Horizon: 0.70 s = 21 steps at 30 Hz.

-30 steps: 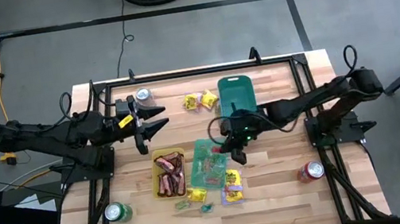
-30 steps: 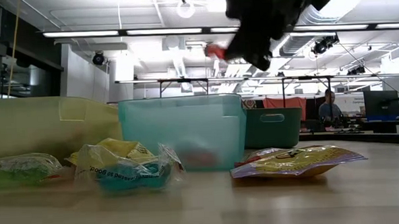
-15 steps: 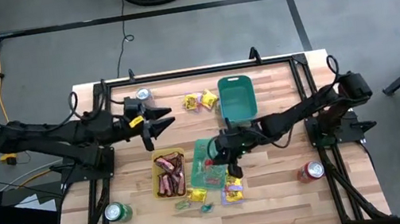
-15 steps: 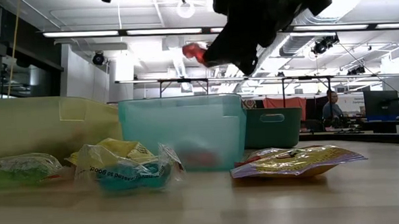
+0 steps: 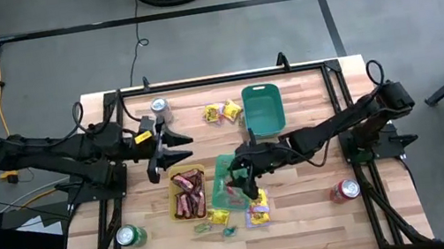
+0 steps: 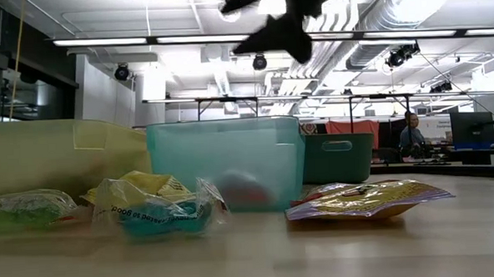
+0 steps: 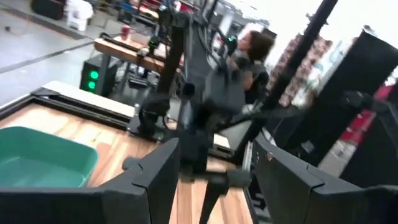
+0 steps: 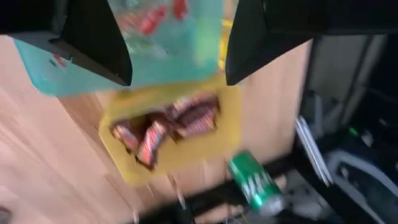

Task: Sort candy
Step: Put the green gummy into the light blue bin

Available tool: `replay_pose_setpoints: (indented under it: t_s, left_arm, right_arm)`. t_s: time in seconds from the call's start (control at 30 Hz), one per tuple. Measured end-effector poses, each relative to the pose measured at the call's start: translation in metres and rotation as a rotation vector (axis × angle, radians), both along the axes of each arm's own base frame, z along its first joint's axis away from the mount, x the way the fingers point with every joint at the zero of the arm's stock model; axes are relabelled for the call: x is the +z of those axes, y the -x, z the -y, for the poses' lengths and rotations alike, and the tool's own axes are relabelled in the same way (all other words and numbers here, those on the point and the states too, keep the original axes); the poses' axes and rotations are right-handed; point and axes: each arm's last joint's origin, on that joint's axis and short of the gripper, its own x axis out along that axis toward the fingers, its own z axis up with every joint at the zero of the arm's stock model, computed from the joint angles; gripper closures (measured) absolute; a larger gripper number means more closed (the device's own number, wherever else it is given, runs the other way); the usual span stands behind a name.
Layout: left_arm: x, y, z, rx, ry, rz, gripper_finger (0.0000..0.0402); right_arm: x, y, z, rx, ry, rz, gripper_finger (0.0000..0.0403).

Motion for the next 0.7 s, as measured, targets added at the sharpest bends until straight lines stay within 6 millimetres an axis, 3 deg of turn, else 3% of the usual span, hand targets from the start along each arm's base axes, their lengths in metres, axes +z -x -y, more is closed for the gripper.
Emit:
replay_pose_setpoints:
  t_s: [0.2, 0.4, 0.5, 0.7]
  left_arm:
    - [-0.008, 0.000, 0.000, -0.007, 0.030, -0.088, 0.0213]
    - [-0.010, 0.000, 0.001, -0.042, 0.108, -0.116, 0.0213]
    - [-0.010, 0.000, 0.002, -0.048, 0.109, -0.117, 0.0213]
    - [-0.013, -0.004, 0.010, -0.033, 0.099, -0.122, 0.0213]
  right_arm:
    - [0.032, -0.005, -0.002, 0.003, -0.057, -0.065, 0.0142]
    - [0.064, 0.007, -0.005, 0.036, 0.036, -0.265, 0.0142]
    - [0.072, 0.020, -0.013, 0.055, 0.114, -0.355, 0.0142]
    - [0.069, 0.064, -0.037, 0.021, 0.210, -0.447, 0.0142]
